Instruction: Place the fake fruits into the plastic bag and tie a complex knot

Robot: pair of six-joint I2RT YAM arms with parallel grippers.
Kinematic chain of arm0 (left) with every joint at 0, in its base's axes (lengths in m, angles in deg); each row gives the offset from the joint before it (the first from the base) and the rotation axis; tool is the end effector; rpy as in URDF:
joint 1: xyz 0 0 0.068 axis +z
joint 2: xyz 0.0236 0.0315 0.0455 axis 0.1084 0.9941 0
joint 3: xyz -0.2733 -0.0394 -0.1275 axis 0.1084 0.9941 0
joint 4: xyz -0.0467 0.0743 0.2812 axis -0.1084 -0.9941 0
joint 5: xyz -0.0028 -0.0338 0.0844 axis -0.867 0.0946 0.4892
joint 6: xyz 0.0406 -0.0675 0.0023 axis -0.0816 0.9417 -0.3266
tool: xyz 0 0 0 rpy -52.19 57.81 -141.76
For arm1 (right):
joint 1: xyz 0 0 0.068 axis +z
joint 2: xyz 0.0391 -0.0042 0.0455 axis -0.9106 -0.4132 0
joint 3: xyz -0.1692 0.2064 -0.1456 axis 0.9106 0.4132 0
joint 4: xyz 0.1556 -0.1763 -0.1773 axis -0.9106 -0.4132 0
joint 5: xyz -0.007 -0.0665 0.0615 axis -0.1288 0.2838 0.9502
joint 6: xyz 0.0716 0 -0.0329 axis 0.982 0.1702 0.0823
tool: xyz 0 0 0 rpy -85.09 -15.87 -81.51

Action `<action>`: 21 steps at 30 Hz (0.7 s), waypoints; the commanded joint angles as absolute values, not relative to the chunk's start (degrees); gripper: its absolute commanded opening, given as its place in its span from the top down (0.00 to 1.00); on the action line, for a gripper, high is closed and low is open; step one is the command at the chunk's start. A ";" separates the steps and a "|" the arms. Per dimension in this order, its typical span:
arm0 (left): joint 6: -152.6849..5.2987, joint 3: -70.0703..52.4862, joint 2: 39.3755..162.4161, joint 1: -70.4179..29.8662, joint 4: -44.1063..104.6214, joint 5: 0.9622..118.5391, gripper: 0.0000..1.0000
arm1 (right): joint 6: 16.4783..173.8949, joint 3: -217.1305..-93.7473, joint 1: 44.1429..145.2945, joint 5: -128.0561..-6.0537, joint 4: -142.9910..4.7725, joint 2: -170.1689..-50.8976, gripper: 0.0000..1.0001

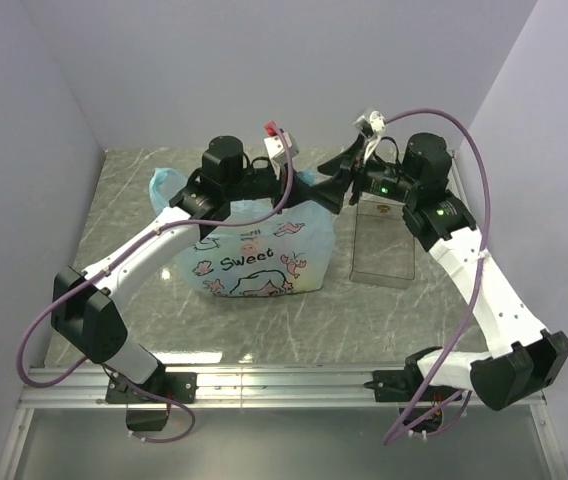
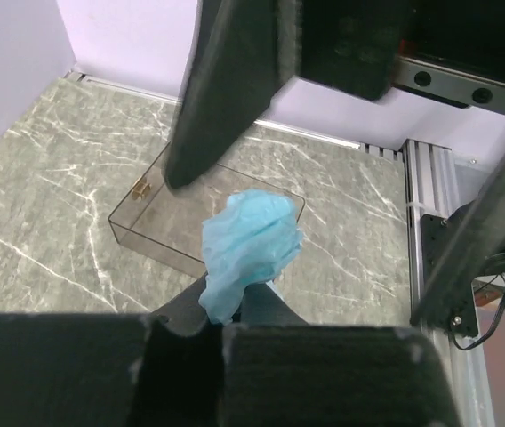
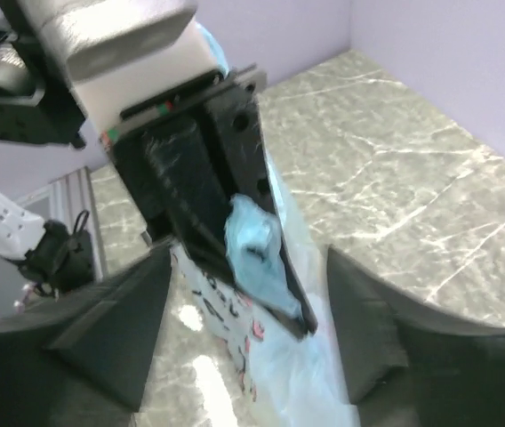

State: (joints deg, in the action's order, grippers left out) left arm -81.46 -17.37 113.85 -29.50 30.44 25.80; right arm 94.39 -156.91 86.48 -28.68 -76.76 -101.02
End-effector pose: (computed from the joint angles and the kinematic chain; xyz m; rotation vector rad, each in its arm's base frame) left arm 0.3150 -0.2825 0.4206 1.0218 1.4416 -1.1191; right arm 0.2816 0.1596 0.4754 -0.8363 1.4794 1.0001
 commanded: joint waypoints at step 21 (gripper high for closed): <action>-72.01 -21.79 117.33 -27.35 35.98 13.17 0.98 | 88.28 -134.82 82.99 -18.71 -46.29 -100.46 0.03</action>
State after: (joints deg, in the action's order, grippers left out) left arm -73.92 -18.20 117.02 -27.64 33.30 16.42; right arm 87.95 -134.33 81.47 -20.72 -56.42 -99.62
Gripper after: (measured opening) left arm 0.019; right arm 0.975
